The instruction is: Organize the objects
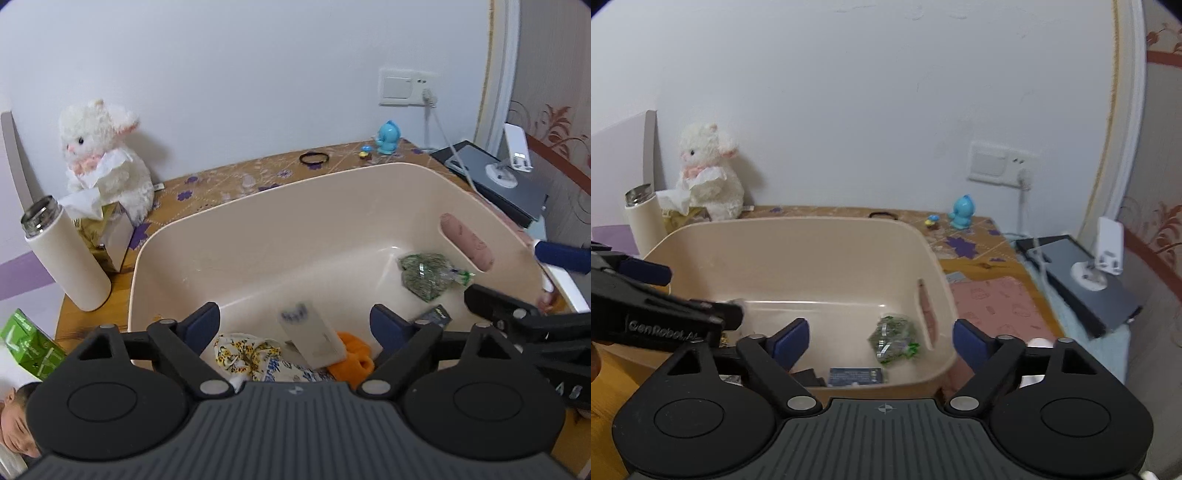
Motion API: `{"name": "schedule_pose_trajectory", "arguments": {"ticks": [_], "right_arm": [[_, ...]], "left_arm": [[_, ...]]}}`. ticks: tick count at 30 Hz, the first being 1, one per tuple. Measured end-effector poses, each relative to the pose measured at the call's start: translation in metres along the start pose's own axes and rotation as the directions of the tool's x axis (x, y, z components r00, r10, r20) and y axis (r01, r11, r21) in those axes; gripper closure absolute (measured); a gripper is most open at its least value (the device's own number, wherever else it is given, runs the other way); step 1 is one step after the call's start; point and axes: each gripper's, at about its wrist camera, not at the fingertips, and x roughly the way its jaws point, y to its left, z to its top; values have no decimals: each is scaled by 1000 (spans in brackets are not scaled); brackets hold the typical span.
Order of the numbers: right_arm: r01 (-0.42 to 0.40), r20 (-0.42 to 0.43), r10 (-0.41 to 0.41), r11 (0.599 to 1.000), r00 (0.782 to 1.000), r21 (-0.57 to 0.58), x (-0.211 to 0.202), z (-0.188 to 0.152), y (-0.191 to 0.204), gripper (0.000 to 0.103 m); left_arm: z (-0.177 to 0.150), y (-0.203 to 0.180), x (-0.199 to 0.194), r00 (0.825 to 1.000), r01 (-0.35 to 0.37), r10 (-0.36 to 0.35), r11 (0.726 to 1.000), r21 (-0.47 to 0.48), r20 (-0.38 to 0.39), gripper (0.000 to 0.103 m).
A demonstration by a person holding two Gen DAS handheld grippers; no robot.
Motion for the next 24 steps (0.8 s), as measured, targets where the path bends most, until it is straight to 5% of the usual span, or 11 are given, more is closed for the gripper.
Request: {"name": "schedule_pose_trajectory", "arguments": {"ticks": [8, 24], "right_arm": [[-35, 52, 32, 997, 998, 71, -45, -14, -18, 8], [-54, 31, 54, 999, 998, -4, -107, -60, -8, 7]], "left_arm": [[-18, -10, -41, 999, 2, -3, 999, 32, 40, 11], [-87, 0, -99, 998, 60, -60, 998, 4, 36, 10]]}}
